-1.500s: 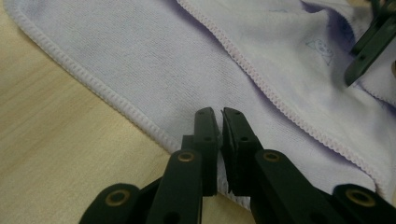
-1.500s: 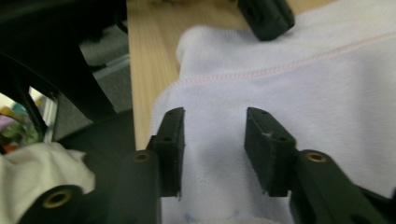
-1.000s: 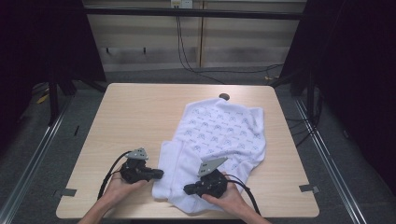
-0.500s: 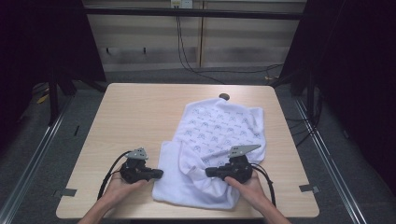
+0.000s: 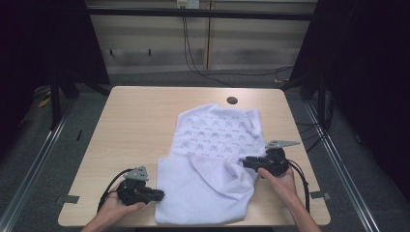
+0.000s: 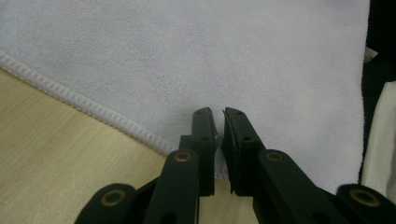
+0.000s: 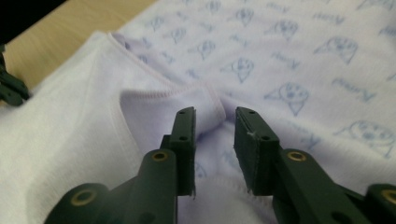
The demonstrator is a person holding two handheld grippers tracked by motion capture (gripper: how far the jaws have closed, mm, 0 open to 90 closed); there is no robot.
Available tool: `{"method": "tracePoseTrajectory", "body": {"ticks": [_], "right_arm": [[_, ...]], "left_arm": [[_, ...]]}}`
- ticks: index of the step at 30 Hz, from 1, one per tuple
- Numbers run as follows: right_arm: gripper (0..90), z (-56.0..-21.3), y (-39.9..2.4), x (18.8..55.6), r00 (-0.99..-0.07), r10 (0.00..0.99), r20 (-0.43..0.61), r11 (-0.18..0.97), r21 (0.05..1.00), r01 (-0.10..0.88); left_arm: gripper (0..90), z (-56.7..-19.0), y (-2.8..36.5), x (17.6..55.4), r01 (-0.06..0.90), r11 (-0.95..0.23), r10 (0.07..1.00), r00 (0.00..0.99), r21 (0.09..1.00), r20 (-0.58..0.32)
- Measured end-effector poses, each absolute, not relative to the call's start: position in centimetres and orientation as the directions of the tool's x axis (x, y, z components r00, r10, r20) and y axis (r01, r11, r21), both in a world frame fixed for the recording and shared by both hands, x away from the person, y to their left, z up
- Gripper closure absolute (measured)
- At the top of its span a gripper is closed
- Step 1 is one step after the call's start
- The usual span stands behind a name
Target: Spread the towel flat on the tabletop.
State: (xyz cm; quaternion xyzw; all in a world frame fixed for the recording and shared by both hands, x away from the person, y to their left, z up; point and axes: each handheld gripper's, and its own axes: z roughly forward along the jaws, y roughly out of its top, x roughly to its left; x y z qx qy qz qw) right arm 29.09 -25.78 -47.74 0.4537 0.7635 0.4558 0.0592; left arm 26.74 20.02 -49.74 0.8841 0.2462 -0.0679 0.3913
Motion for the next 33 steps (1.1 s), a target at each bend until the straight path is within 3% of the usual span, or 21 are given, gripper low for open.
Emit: {"method": "tracePoseTrajectory", "body": {"ticks": [7,14,19,26,27,30,33], "right_arm": [[56.9,-46.1,-22.6,30.8,-0.639,0.716,0.28,0.217,0.781,0.585],[55.7,-48.2,-22.4,32.7,-0.604,0.729,0.322,0.214,0.731,0.648],[55.6,-46.1,-21.5,31.5,-0.67,0.66,0.34,0.21,0.772,0.599],[52.7,-47.6,-19.7,30.8,-0.688,0.679,0.258,0.367,0.693,0.621],[55.3,-47.8,-19.7,30.7,-0.684,0.689,0.239,0.384,0.68,0.625],[81.3,-47.7,-20.6,30.1,-0.657,0.725,0.207,0.374,0.683,0.627],[87.6,-47.0,-22.8,29.4,-0.626,0.75,0.214,0.312,0.72,0.62]], "left_arm": [[75.2,-49.2,20.5,29.4,0.544,-0.471,0.448,0.826,0.695,-0.342],[72.4,-49.4,21.6,33.6,0.601,-0.353,0.558,0.75,0.717,-0.355],[69.1,-49.6,22.4,35.0,0.628,-0.295,0.604,0.706,0.72,-0.369],[59.6,-50.3,22.2,35.4,0.632,-0.304,0.636,0.692,0.712,-0.343],[57.4,-50.3,22.3,35.5,0.635,-0.301,0.634,0.691,0.712,-0.348],[53.9,-50.6,22.0,35.3,0.633,-0.318,0.615,0.704,0.706,-0.355],[53.1,-50.6,21.1,35.0,0.611,-0.347,0.607,0.724,0.711,-0.326]]}}
